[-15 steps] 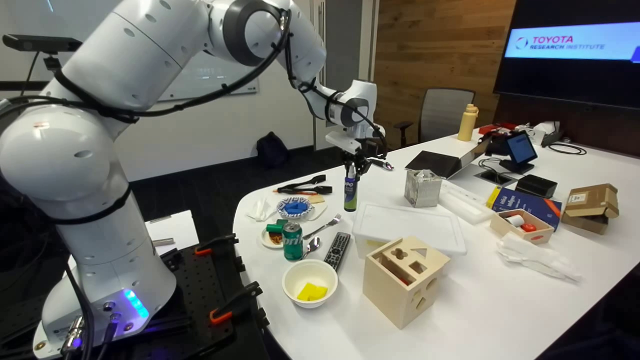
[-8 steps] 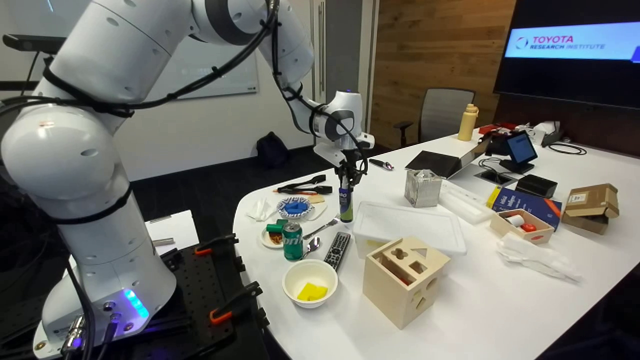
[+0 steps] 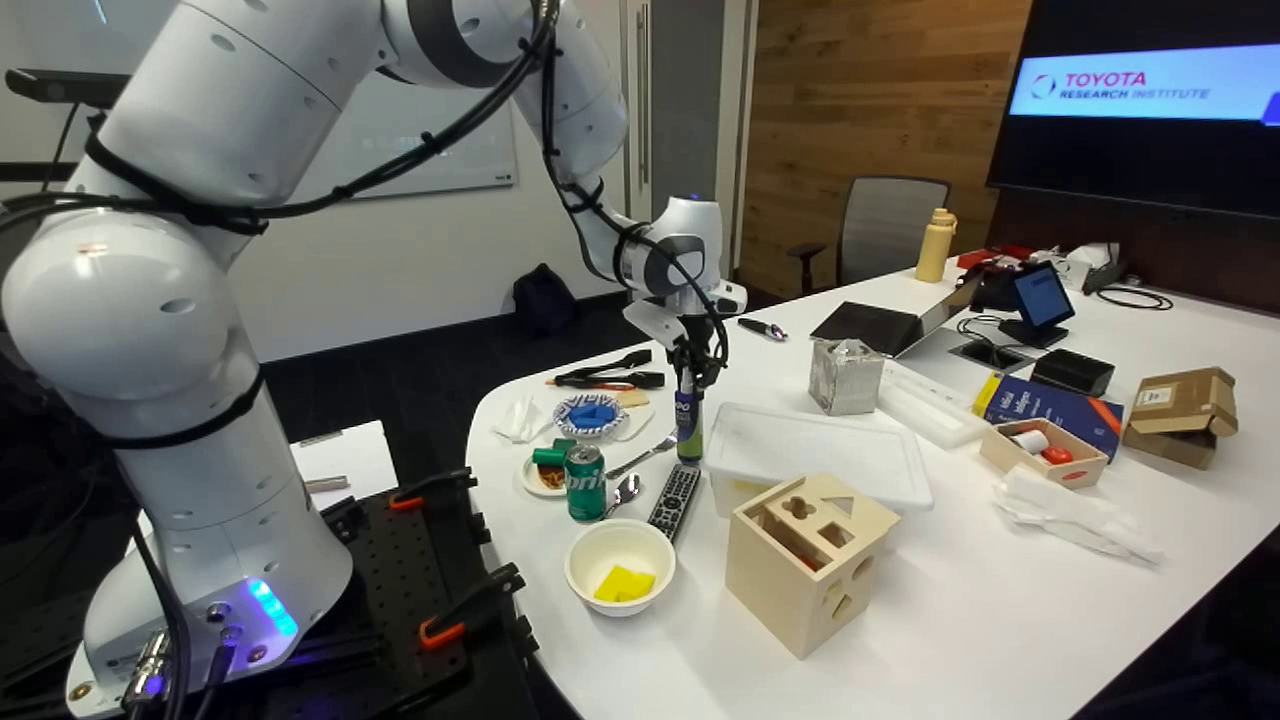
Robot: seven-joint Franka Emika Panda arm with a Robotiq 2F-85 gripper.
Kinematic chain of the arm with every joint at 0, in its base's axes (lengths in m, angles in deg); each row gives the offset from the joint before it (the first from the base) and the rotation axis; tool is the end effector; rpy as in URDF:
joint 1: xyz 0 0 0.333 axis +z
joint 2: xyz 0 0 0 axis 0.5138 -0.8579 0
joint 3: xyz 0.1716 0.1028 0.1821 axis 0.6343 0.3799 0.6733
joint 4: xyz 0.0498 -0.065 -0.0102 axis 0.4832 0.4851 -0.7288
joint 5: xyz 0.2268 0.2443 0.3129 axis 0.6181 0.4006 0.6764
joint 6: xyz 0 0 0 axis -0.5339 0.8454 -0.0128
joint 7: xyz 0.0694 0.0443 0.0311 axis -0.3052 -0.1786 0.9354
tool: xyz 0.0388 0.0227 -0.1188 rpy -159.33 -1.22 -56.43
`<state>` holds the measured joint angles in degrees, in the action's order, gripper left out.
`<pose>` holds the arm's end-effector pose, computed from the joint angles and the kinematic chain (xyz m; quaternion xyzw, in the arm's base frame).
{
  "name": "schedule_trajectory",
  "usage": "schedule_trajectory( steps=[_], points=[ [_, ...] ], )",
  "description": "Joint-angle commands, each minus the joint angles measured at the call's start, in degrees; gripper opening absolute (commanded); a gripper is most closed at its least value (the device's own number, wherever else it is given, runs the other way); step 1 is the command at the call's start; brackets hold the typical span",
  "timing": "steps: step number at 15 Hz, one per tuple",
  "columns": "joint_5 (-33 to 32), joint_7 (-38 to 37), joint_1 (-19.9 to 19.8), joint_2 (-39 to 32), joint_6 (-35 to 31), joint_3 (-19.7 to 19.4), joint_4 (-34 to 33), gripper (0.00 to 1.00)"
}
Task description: Move the blue bottle forwards then close the lid on the wooden toy box.
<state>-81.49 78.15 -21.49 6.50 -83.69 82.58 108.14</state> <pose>0.6328 0.1328 0.0255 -0.9993 -0.0111 -0.0329 0.0159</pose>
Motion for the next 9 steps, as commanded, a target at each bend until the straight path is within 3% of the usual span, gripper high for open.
schedule_trajectory(
  steps=[1, 5, 9],
  points=[
    [1.74, 0.51, -0.86, 1.77, -0.57, 0.58, 1.95, 0.73],
    [2.73, 0.48, -1.42, 1.89, -0.51, 0.60, 2.02, 1.00],
    [0.58, -3.58, 1.56, 6.20, -3.07, -3.60, 5.19, 1.00]
  ],
)
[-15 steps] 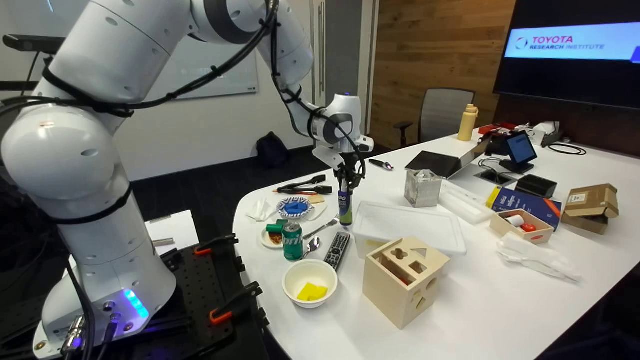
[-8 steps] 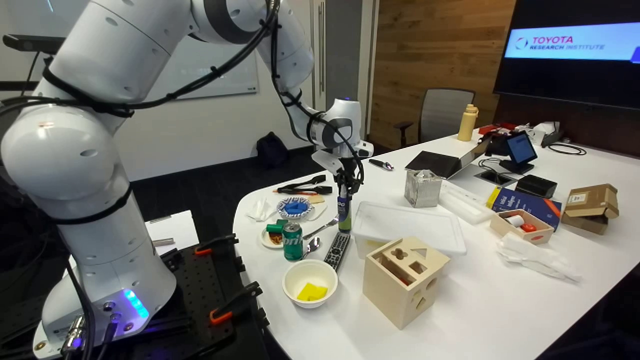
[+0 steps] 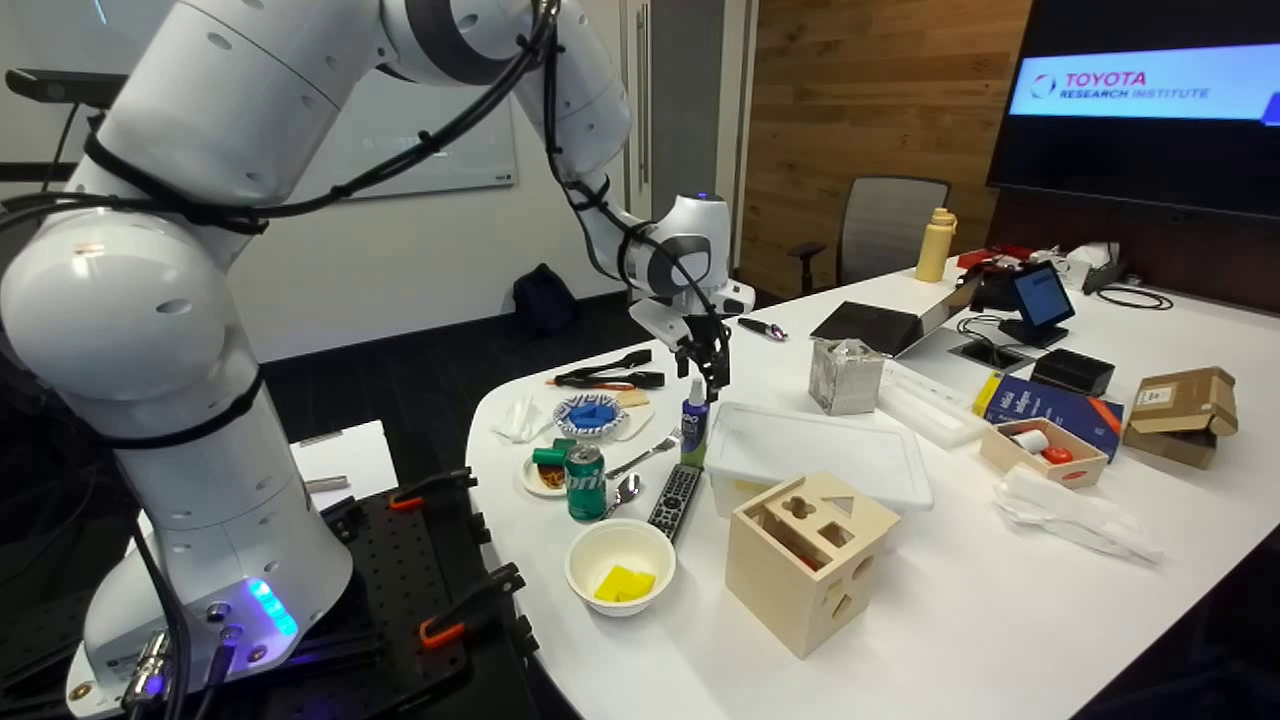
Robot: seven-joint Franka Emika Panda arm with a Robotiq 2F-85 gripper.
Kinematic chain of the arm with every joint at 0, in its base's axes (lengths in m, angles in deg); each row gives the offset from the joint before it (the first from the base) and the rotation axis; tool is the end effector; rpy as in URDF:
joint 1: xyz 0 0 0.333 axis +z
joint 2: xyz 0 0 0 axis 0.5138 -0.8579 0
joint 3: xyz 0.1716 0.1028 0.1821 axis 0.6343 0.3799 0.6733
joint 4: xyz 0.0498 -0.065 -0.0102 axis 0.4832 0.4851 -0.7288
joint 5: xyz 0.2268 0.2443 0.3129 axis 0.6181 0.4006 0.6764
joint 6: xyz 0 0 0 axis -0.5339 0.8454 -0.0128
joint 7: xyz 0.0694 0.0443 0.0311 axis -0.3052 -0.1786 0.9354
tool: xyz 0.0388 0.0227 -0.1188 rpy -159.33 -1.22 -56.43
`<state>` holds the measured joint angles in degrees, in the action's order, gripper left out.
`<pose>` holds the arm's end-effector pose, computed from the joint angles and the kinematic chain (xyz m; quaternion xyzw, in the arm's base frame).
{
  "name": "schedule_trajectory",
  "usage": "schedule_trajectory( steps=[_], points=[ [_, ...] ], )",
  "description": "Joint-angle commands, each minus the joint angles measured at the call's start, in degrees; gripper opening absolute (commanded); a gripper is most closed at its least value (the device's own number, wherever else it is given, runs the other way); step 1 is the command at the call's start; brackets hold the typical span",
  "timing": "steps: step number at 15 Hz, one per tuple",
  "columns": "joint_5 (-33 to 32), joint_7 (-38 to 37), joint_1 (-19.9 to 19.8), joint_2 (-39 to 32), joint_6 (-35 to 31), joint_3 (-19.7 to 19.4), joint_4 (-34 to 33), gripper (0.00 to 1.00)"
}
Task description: Move the blue bottle forwards then close the lid on the wooden toy box.
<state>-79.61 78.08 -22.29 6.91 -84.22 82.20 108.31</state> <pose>0.6374 0.1191 0.0297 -0.9989 0.0131 -0.0384 0.0227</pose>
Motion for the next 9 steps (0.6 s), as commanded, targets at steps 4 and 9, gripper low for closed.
schedule_trajectory(
  steps=[4, 9],
  points=[
    [-9.11, -12.76, 8.41, 10.74, -6.73, -14.77, 7.58, 1.00],
    [-17.47, -23.03, 8.90, 9.84, -7.95, -27.62, 6.51, 1.00]
  ],
)
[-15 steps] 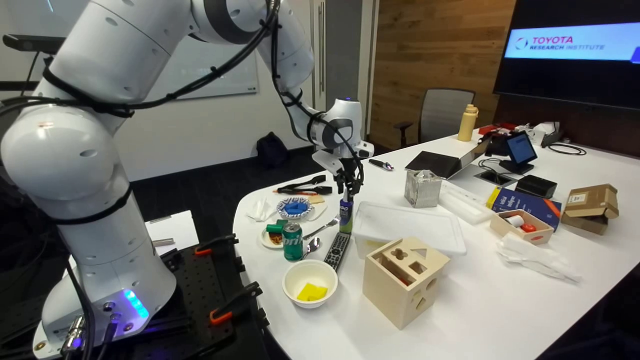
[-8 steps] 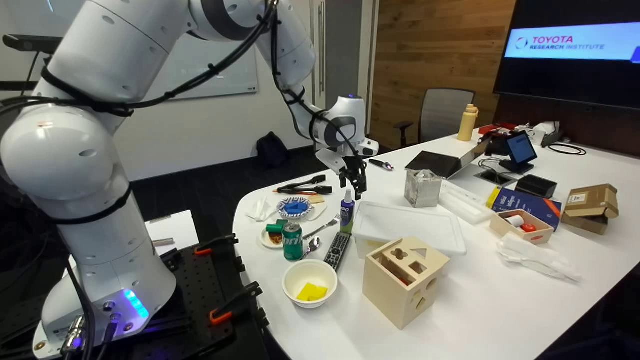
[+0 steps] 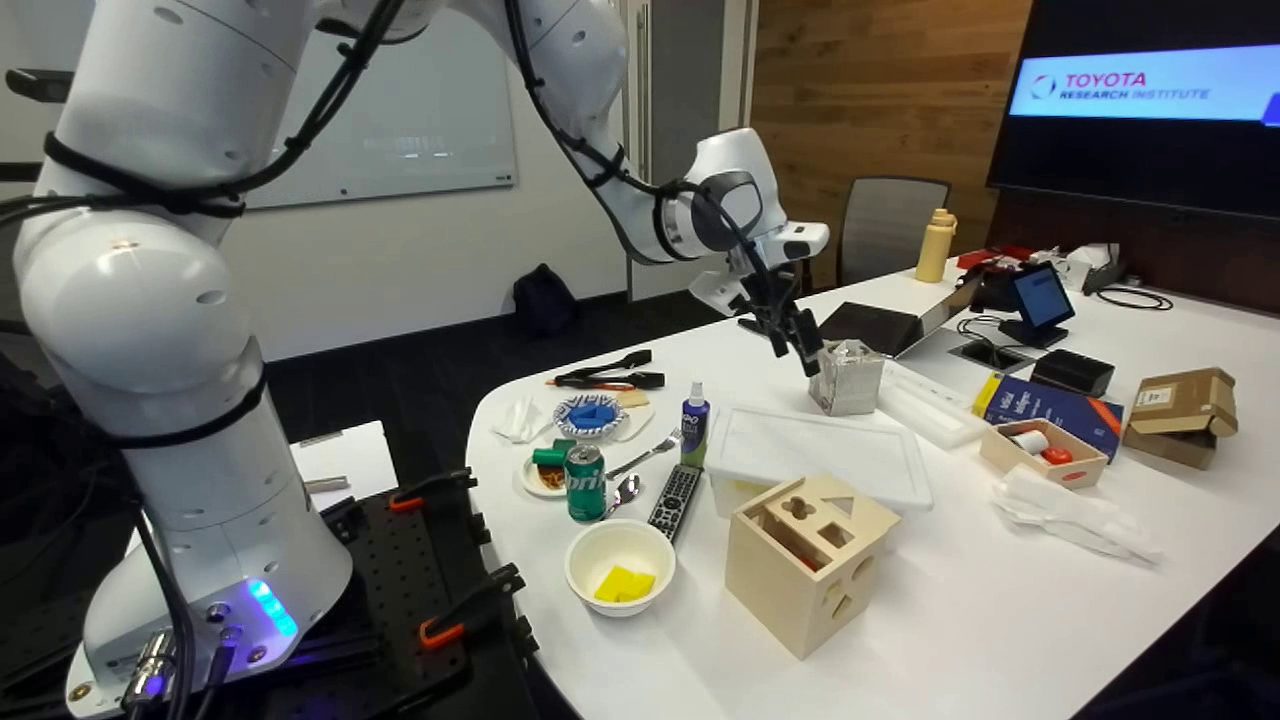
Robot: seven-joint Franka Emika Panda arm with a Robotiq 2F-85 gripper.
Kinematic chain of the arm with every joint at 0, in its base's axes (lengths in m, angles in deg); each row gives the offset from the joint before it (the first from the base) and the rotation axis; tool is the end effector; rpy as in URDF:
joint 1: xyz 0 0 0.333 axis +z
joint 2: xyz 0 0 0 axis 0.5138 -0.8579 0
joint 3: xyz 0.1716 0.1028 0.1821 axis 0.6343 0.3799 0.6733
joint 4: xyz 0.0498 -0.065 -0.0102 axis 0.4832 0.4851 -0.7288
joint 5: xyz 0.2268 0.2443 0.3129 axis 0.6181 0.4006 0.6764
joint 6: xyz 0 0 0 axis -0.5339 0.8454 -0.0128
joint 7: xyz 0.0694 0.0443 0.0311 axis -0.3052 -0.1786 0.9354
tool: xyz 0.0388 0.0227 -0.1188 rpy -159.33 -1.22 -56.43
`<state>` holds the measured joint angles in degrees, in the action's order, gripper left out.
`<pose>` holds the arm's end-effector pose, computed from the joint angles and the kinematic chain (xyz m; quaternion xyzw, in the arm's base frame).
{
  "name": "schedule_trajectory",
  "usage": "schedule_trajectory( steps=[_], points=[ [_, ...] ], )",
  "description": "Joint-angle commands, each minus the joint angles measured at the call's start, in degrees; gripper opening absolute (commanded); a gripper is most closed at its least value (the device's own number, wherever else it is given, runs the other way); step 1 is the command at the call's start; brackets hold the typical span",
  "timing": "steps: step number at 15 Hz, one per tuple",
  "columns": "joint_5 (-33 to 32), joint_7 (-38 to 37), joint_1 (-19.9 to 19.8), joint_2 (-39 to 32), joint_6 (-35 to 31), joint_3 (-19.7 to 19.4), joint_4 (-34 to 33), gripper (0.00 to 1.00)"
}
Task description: Move the blue bottle forwards then close the lid on the wooden toy box.
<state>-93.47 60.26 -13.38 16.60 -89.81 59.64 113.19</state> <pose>0.6717 -0.0335 0.1354 0.9703 -0.1364 0.1675 0.1089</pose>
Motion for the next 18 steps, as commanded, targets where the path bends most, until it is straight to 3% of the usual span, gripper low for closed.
schedule_trajectory(
  steps=[1, 4, 11, 13, 18],
  points=[
    [-4.00, -5.96, -0.74, -0.57, -2.41, -6.27, 1.31, 1.00],
    [-2.77, -5.24, -4.22, -2.56, -1.52, -6.77, 0.46, 1.00],
    [3.99, 0.94, -12.93, -6.89, 1.59, 0.36, -0.89, 1.00],
    [5.66, 1.77, -13.95, -7.92, 1.82, 1.26, -1.07, 1.00],
    [6.16, -0.04, -12.87, -10.81, 0.49, -0.84, -0.84, 1.00]
  ],
)
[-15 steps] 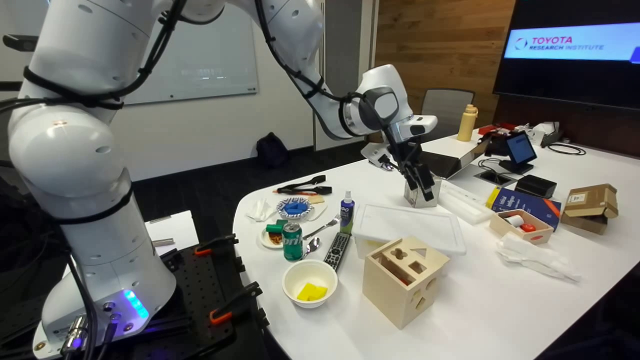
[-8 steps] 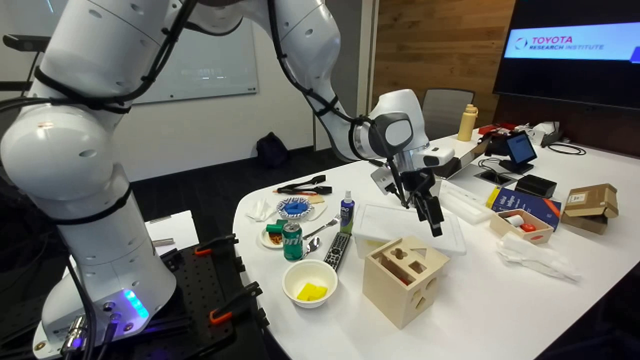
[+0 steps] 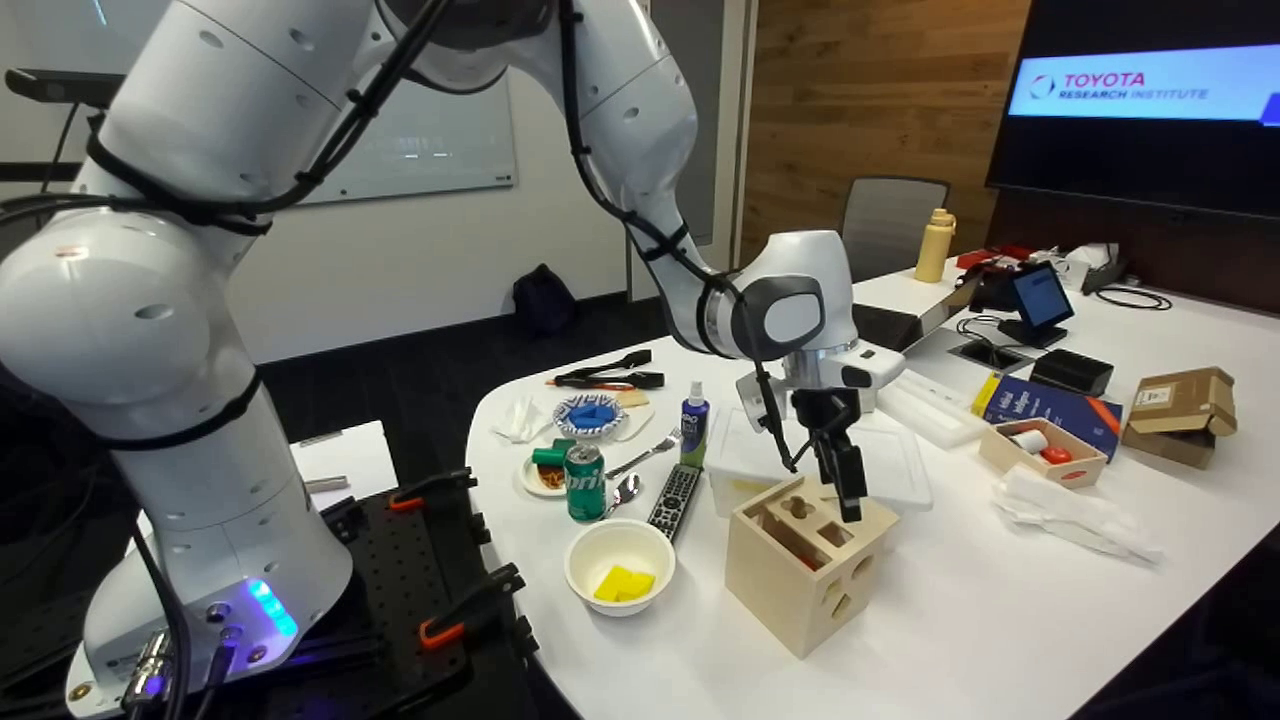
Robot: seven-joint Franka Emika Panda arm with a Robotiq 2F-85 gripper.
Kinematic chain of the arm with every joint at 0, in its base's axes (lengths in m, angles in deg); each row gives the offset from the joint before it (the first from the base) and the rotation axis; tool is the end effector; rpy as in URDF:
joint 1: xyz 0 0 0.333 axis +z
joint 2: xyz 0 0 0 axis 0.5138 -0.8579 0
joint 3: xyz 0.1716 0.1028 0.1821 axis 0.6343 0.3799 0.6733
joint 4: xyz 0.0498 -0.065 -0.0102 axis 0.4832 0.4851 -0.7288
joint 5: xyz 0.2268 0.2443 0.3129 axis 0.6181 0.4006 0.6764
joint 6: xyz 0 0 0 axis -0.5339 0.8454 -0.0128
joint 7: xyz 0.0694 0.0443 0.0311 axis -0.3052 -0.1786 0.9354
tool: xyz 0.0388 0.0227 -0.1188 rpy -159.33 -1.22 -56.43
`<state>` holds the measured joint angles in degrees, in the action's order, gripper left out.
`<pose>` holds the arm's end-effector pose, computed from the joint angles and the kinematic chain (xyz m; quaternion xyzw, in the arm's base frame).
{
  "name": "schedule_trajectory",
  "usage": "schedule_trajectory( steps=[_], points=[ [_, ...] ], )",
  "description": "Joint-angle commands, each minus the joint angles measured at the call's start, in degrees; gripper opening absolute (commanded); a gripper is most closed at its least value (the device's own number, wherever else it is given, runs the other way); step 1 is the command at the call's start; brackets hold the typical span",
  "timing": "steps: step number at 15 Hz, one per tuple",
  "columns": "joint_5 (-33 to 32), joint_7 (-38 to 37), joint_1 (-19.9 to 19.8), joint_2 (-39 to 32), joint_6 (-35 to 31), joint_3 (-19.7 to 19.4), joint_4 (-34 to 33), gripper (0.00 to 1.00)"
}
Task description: Move the blue bottle forwards then close the lid on the wooden toy box.
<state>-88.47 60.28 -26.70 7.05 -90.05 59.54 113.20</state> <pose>0.6045 -0.1943 0.0351 0.9488 -0.2743 0.0801 0.1349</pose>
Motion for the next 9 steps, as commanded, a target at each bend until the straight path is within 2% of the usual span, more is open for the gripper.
schedule_trajectory(
  steps=[1, 9],
  points=[
    [1.40, -0.16, 0.45, -1.81, 0.61, -0.78, -0.99, 1.00],
    [4.62, -0.41, 0.35, -3.76, 3.47, -0.52, -1.91, 1.00]
  ],
)
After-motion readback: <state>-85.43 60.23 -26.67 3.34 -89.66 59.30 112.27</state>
